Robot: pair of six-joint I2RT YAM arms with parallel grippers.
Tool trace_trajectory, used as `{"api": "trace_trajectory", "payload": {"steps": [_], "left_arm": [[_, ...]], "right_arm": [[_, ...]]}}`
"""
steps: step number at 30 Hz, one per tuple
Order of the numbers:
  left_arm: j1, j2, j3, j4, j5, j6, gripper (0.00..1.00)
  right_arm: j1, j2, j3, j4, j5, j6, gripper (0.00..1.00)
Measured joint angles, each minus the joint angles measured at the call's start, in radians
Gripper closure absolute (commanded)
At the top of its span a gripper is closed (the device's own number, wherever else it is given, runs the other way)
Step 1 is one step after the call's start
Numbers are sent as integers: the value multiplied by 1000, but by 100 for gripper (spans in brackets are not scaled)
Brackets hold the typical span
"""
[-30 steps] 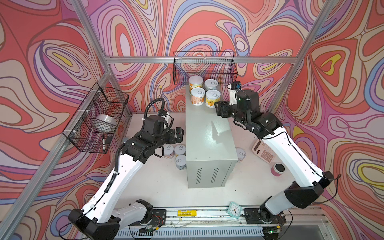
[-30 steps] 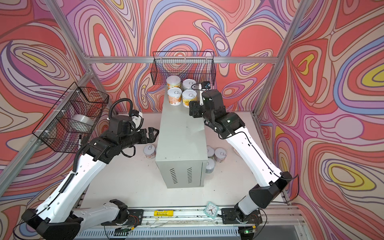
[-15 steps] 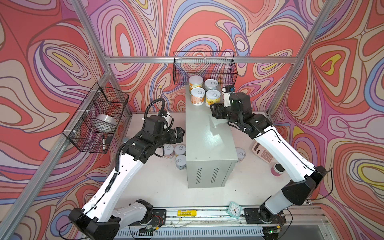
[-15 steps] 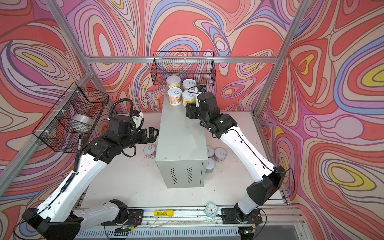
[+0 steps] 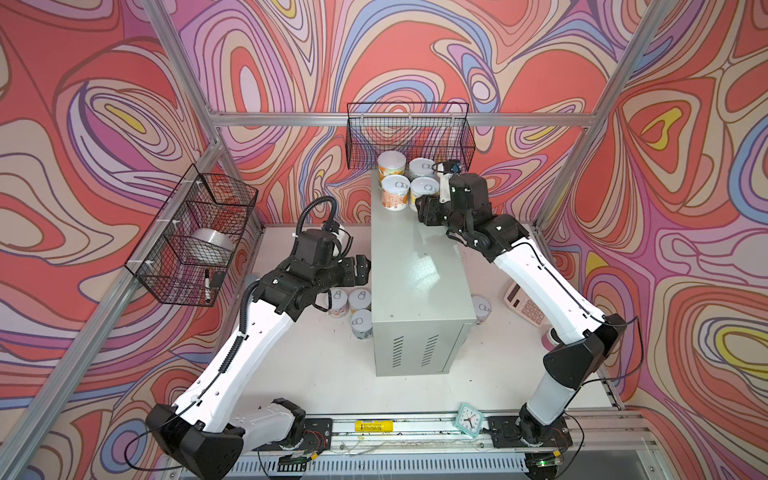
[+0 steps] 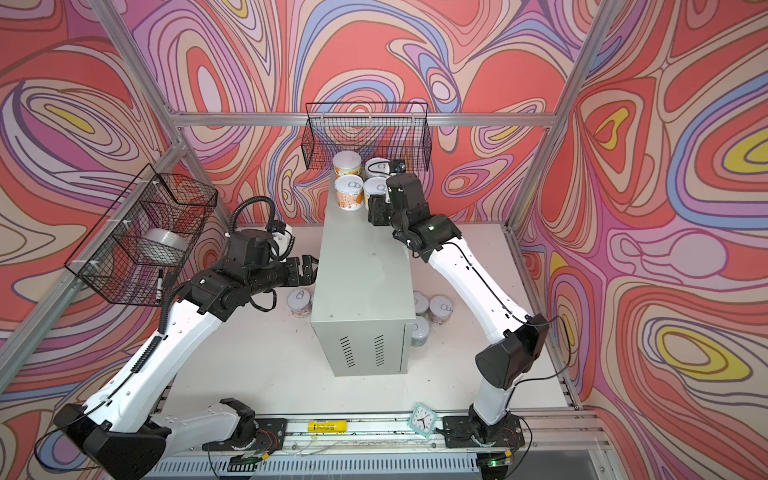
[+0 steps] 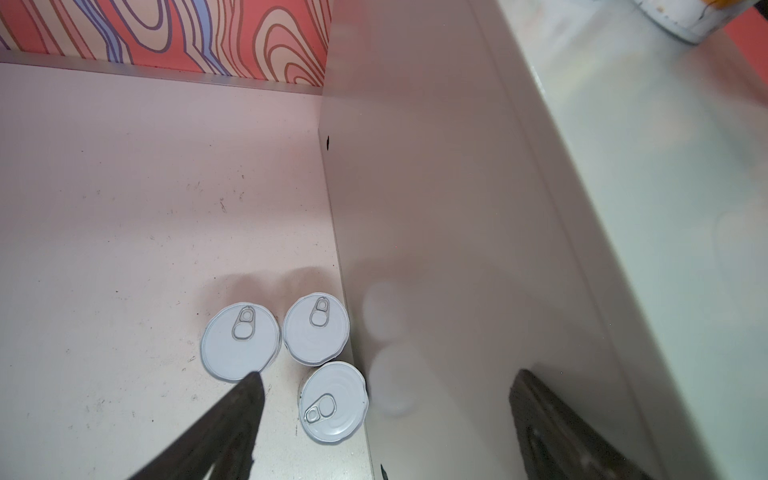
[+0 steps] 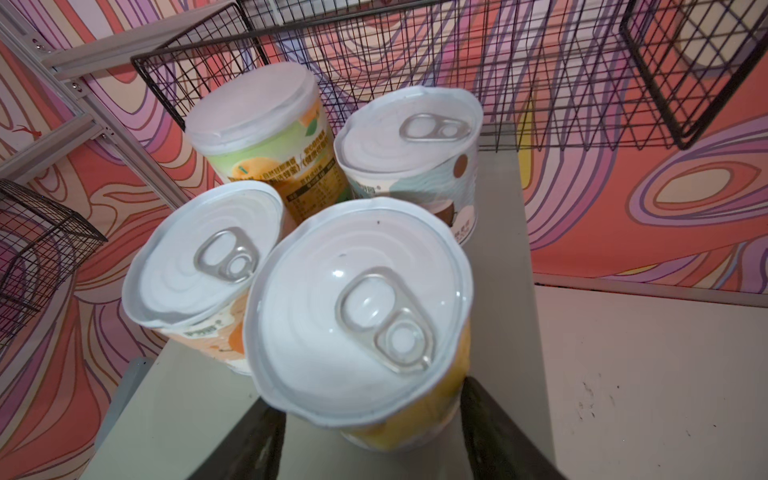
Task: Place and organize the canned foods onto the counter
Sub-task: 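Set the yellow can beside the orange can and open the right gripper, then move the right gripper back down over its cans beside the cabinet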
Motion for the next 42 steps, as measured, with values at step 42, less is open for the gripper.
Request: {"api": "trace_trajectory", "payload": {"steps": [42], "left_arm": [[5, -32, -18, 12, -60, -6, 0]], "right_arm": [[-31, -275, -99, -71, -53, 21, 31]]}}
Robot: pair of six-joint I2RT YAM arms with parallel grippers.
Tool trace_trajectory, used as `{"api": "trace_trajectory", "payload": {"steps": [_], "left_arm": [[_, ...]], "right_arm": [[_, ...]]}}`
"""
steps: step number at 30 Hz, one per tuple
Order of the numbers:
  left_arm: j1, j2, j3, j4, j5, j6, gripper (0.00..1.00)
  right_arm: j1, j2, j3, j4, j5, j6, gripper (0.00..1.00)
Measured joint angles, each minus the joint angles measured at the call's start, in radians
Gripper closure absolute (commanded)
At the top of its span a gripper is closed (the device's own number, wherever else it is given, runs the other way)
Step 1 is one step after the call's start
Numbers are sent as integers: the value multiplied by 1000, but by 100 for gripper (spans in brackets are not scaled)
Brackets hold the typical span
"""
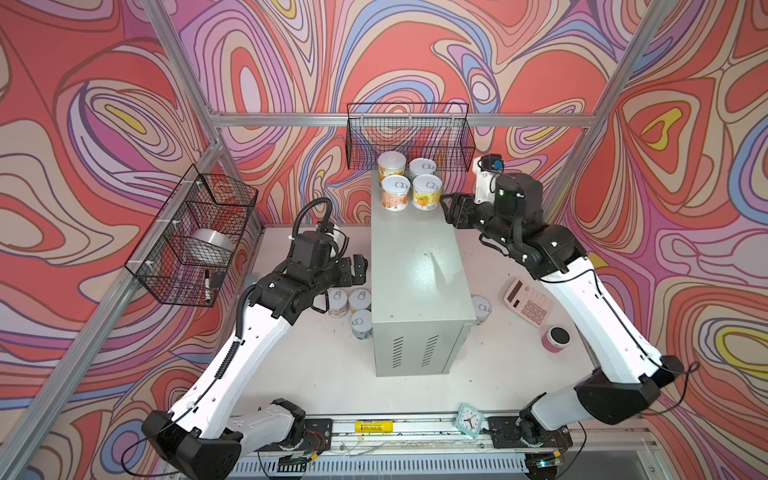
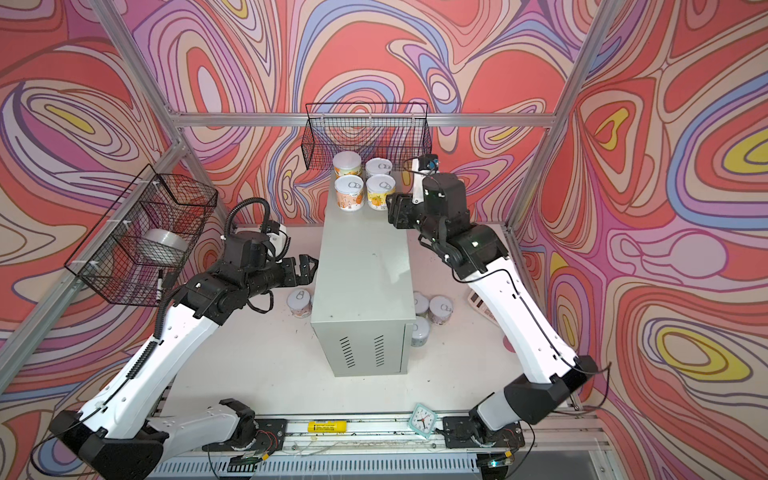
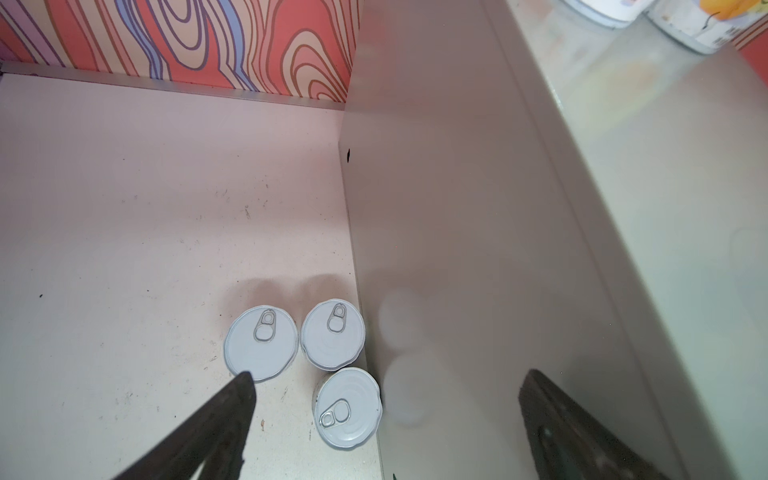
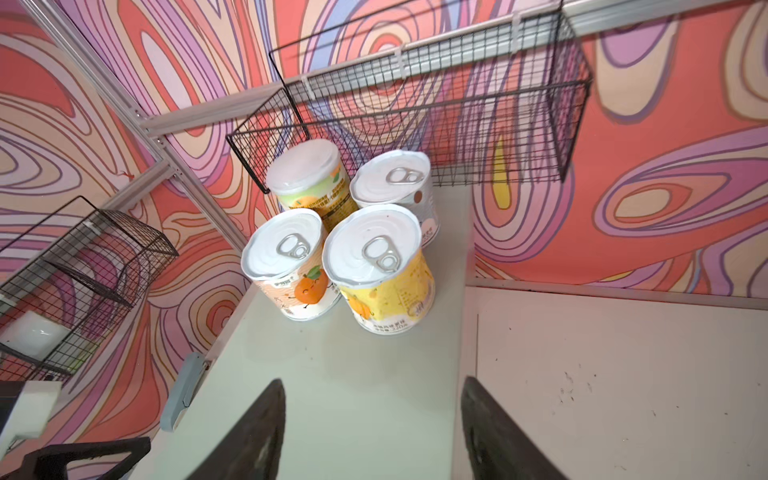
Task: Place and organize the canned foods onto the counter
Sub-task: 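Move the right gripper back down over its cans beside the cabinet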
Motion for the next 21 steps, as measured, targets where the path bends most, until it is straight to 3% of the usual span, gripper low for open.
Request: {"api": "trace_trajectory", "payload": {"steps": [6, 11, 21], "left_arm": [[0, -19, -40, 31, -4, -1, 0], [0, -20, -41, 29, 2, -4, 0], [0, -42, -58, 29, 30, 4, 0]], "right_arm": [[-30, -37, -4, -33, 37, 0, 30], [-99, 22, -32, -15, 38, 1, 30], [-108, 148, -55, 110, 49, 0, 31]]}}
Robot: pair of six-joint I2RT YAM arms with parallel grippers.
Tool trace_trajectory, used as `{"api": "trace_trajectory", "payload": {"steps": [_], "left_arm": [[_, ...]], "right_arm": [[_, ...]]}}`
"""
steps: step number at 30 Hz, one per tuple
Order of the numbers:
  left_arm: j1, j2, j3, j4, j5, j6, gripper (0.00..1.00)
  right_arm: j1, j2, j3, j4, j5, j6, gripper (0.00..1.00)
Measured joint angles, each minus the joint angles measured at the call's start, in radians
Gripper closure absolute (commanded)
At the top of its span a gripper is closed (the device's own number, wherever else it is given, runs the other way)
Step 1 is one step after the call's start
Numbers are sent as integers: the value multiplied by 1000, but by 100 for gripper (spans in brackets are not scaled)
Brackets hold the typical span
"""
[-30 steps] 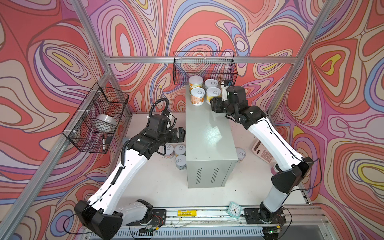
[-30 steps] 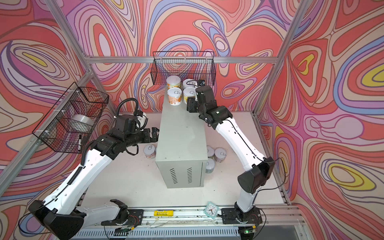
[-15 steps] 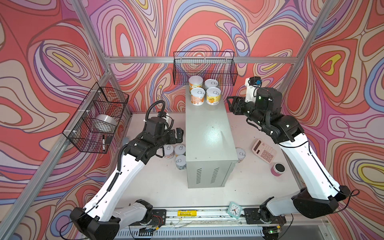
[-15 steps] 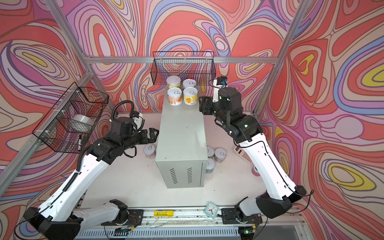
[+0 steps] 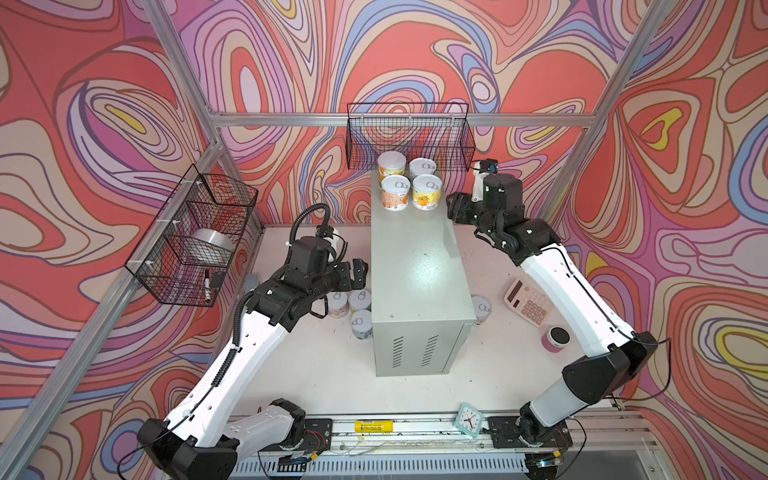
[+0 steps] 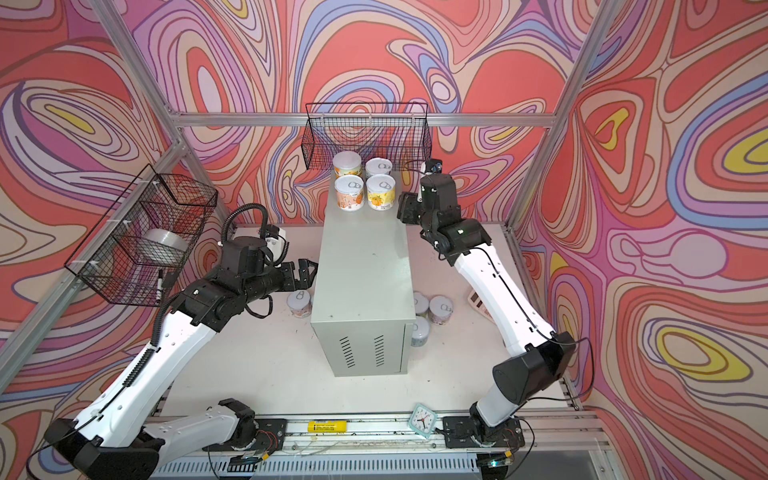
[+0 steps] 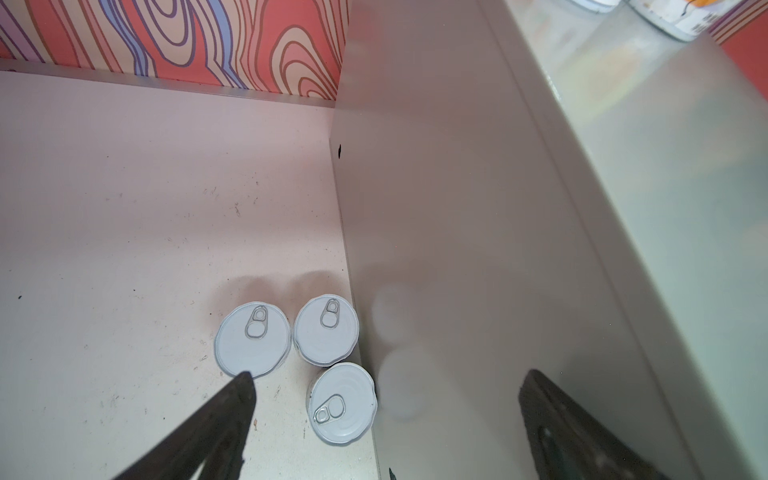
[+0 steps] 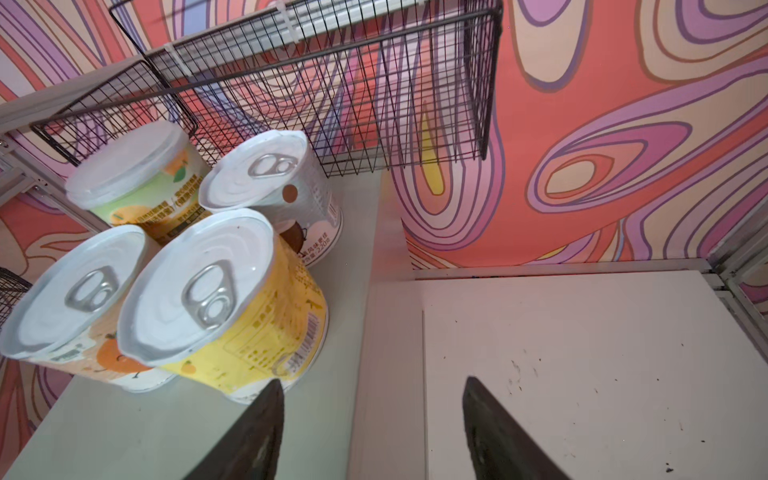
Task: Place and organize the canned foods onto the counter
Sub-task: 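Move the right gripper back down over its cans beside the cabinet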
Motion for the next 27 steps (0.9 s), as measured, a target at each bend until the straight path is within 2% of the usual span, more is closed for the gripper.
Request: {"api": "trace_trajectory", "payload": {"steps": [18, 23, 27], "left_arm": [[0, -7, -29, 0, -23, 11, 0], [0, -7, -29, 0, -35, 11, 0], [0, -9, -30, -1, -69, 12, 0]], "right_arm": [[0, 90, 72, 50, 5, 16, 31], [0, 77, 60, 50, 32, 18, 31], [0, 1, -10, 40, 62, 18, 29]]}}
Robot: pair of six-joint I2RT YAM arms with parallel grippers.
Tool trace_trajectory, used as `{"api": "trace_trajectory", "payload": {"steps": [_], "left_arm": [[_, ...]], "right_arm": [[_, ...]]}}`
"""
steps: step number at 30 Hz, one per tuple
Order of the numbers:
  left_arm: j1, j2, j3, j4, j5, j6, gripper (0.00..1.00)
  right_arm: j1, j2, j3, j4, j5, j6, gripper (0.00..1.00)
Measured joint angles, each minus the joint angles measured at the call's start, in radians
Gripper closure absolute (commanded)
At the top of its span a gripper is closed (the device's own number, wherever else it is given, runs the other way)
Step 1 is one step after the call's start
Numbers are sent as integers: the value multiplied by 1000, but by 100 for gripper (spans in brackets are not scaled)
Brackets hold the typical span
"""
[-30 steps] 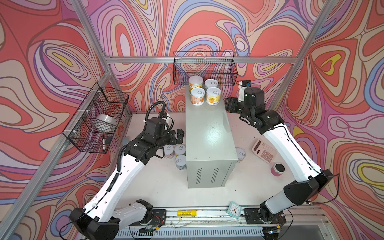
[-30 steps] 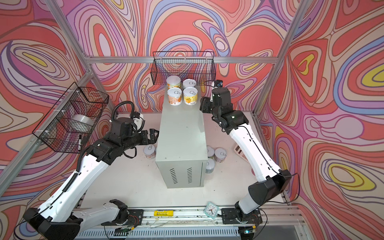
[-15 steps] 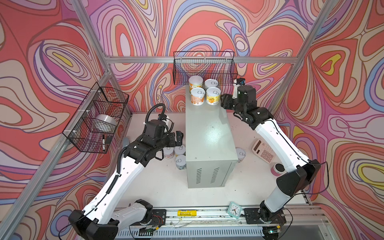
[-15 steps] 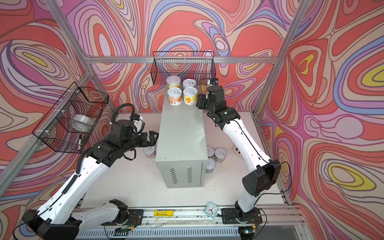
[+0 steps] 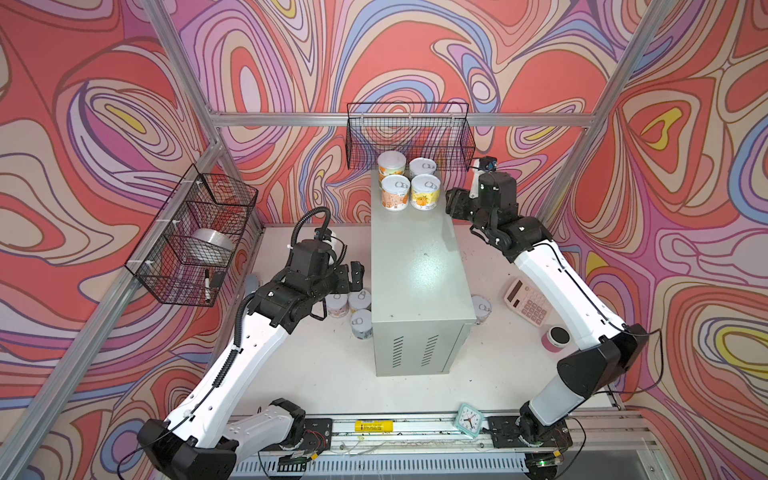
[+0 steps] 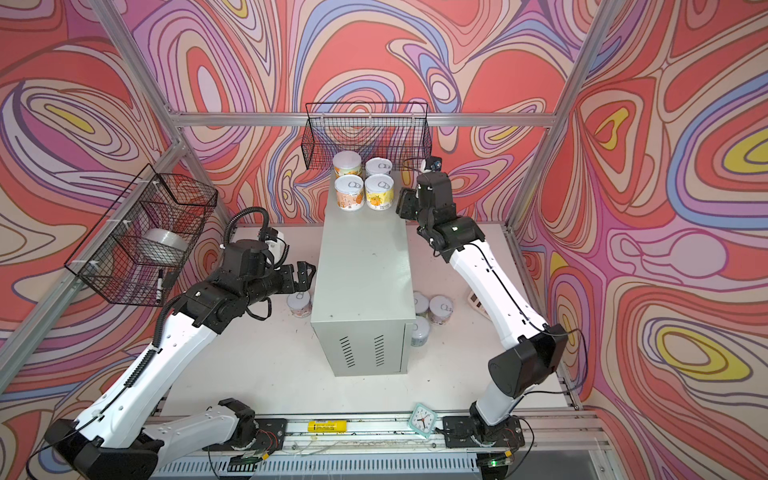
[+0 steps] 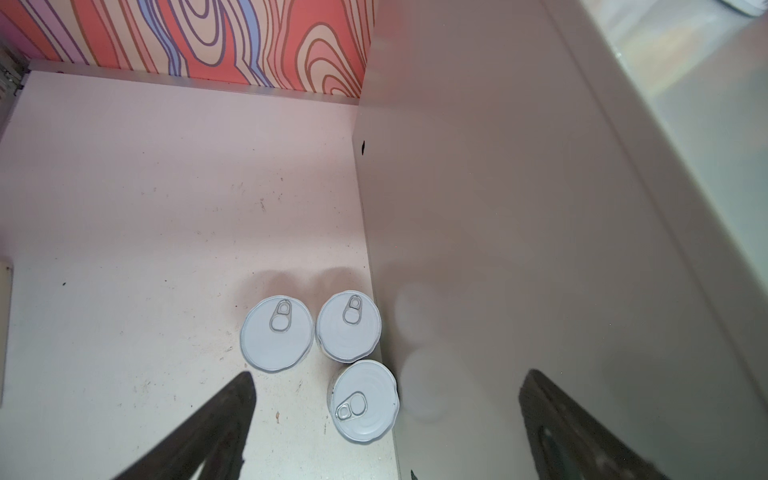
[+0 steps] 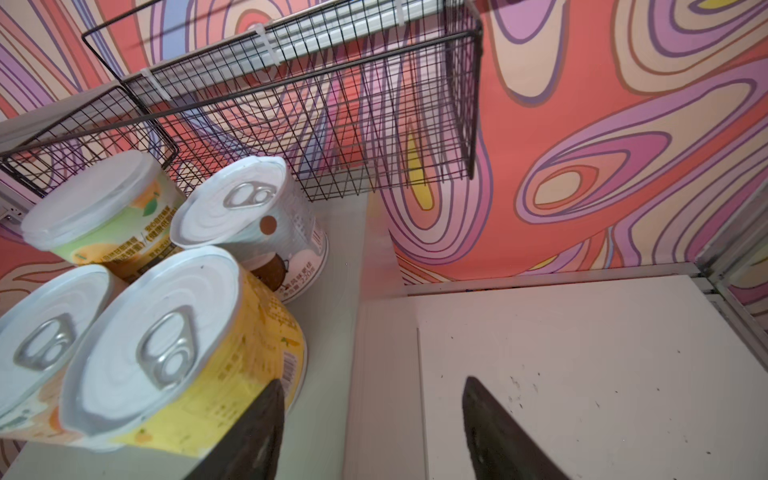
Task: Place and organize the canned foods onto the counter
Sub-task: 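Move the right gripper back down over its cans beside the cabinet, then lower the right gripper and close it on a pink-labelled can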
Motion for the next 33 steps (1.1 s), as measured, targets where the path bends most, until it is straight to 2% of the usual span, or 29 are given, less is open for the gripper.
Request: {"api": "trace_trajectory", "payload": {"steps": [5, 9, 12, 16, 33], "left_arm": [[0, -30, -27, -5, -31, 5, 0], [0, -44, -40, -13, -43, 5, 0], [0, -56, -56, -24, -56, 5, 0], [1, -92, -96, -40, -80, 0, 0], [20, -154, -264, -60, -84, -69, 0]], "right_arm": [[-33, -153, -131, -10, -13, 21, 25], [-185, -286, -305, -11, -81, 81, 24], [-250, -344, -412, -32, -88, 108, 21], [-246, -385, -511, -72, -97, 119, 5], [-245, -535, -909, -130, -129, 160, 2]]}}
